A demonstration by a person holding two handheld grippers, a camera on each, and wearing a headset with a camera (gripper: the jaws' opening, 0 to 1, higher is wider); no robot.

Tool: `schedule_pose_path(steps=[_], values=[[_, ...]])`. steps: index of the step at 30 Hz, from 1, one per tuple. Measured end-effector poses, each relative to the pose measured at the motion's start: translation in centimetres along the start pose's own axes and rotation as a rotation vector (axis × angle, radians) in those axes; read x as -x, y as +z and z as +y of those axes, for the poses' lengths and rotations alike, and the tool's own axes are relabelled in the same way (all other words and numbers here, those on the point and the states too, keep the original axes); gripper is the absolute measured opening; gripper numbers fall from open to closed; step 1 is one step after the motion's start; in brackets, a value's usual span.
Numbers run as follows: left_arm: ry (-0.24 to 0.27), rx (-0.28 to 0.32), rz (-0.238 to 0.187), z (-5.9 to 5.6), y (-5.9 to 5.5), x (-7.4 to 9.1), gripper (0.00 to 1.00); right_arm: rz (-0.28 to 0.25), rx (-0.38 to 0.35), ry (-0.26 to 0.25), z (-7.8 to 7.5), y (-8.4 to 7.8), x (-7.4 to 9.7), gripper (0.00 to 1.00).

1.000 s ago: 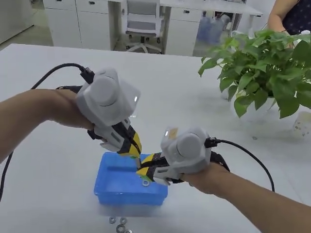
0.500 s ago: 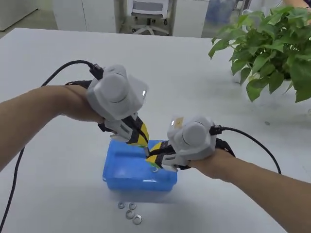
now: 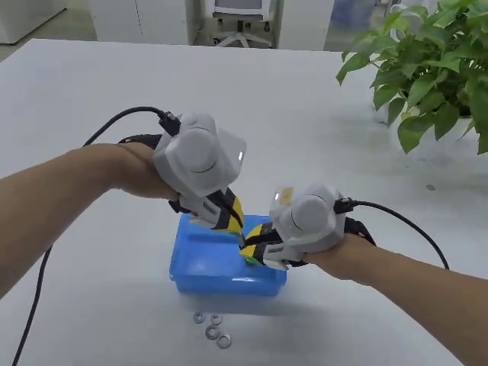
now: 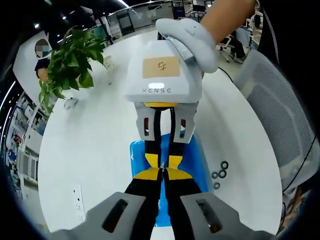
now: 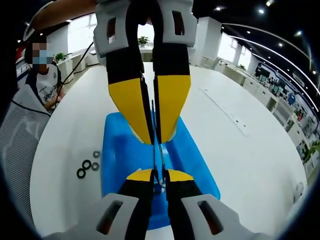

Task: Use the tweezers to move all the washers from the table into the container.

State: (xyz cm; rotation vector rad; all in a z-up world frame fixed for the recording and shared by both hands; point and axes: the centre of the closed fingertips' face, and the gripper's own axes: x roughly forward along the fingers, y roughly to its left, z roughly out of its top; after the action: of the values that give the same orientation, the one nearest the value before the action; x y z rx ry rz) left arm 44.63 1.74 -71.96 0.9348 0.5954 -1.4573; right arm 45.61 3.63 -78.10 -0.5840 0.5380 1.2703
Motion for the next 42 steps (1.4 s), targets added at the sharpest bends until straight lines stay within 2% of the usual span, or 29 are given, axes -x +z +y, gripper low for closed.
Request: schedule_pose_path(steps=[11,21,31,42], values=[[0.008,-0.015,0.001,-0.1,0.7,0.4,0.06,-0.002,0.006,-0.011,-0.1,0.3,0.6,0.11],[0.01,-0.001,-0.015,-0.7,1.9,1.7,0.06,-0.029,0.009,-0.027,0.4,1.4,1.8,0.11],[0.02,-0.005,-0.019,-1.8,3.3,3.4,0.06,-0.047,0.035,-0.05,1.4,3.0,3.4,0.11],[0.034,-0.02,-0.019,-3.9,5.2,5.5,0.06,-0.071,0.051,-0.073,3.3,4.5,5.4,0.1]])
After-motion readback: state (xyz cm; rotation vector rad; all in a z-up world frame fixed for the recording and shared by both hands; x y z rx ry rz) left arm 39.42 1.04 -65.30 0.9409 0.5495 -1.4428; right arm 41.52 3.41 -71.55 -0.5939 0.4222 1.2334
